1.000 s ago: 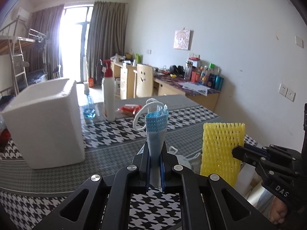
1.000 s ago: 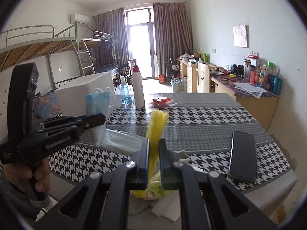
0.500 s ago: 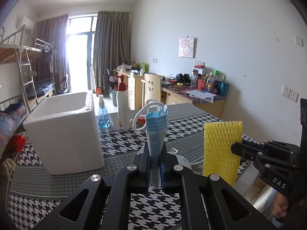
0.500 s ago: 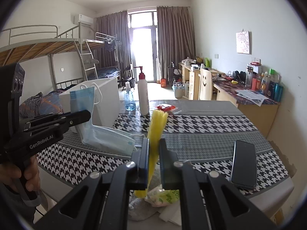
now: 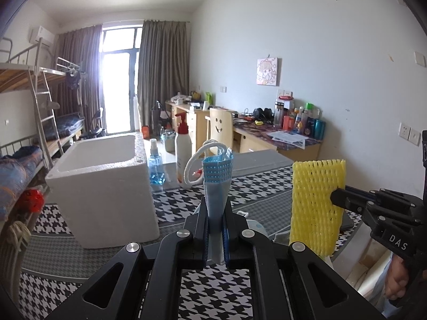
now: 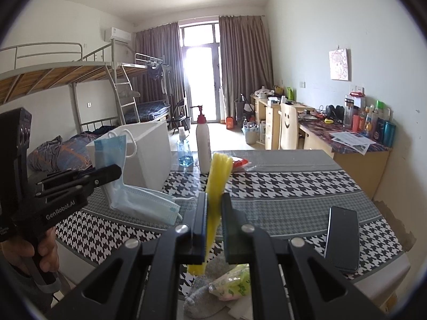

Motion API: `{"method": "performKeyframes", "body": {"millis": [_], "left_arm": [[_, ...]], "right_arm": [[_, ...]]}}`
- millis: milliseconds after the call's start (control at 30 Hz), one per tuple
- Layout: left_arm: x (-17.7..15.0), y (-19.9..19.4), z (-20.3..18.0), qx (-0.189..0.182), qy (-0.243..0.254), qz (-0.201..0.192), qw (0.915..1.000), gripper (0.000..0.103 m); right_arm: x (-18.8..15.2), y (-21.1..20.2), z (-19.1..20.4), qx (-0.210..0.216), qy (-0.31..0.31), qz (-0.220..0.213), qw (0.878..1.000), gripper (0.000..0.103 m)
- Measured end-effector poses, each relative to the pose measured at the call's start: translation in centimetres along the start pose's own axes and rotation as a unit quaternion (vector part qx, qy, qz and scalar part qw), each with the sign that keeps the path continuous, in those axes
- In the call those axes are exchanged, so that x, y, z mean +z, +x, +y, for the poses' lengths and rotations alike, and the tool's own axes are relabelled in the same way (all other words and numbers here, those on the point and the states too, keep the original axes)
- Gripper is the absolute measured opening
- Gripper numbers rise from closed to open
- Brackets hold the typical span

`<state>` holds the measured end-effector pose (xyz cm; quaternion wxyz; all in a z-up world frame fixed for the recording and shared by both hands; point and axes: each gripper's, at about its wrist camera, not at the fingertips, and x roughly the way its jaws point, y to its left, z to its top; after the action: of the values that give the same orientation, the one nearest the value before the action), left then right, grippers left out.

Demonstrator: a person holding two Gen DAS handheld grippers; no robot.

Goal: Organize soft objects
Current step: 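Lift the mask with the left tool while the right tool lifts the foam net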

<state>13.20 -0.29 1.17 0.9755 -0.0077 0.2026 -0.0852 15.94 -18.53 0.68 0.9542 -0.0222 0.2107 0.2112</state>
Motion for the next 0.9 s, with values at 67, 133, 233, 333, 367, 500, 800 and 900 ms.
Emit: {"method": "performKeyframes", "body": {"millis": [67,133,233,333,367,500,800,900], "left_arm": [[0.1,0.0,0.2,0.002,0.003,0.001,1.0,0.008],[0.3,0.0,0.4,0.004,0.003,-0.001,1.0,0.008],[0.5,-0.1,0.7,0.007,0.005,-0.006,0.9999,0.008],[0.8,-0.3,1.1,0.013,0.004,-0.01,0.9999,0.008],[0.9,-0.3,1.2,0.015,0.002,-0.012,0.9998,0.008],[1.3,-0.3,1.8,0.026,0.002,-0.016,0.9995,0.008],[2.2,-0.3,2.6,0.03,0.002,-0.022,0.9993,0.008],[2.4,-0.5,2.7,0.034,0.004,-0.028,0.999,0.008]], "right_arm": [[0.1,0.2,0.2,-0.001,-0.003,0.0,1.0,0.012],[0.3,0.4,0.3,0.002,-0.004,0.0,1.0,0.012],[0.7,0.6,0.4,0.005,-0.005,-0.002,1.0,0.012],[1.0,1.0,0.7,0.009,-0.006,-0.002,1.0,0.012],[1.1,1.1,0.9,0.01,-0.008,-0.002,1.0,0.012],[1.4,1.8,1.3,0.014,-0.013,0.001,1.0,0.012],[2.3,2.6,2.3,0.021,-0.02,-0.003,1.0,0.012],[2.9,2.8,2.6,0.024,-0.021,-0.005,0.999,0.012]]}}
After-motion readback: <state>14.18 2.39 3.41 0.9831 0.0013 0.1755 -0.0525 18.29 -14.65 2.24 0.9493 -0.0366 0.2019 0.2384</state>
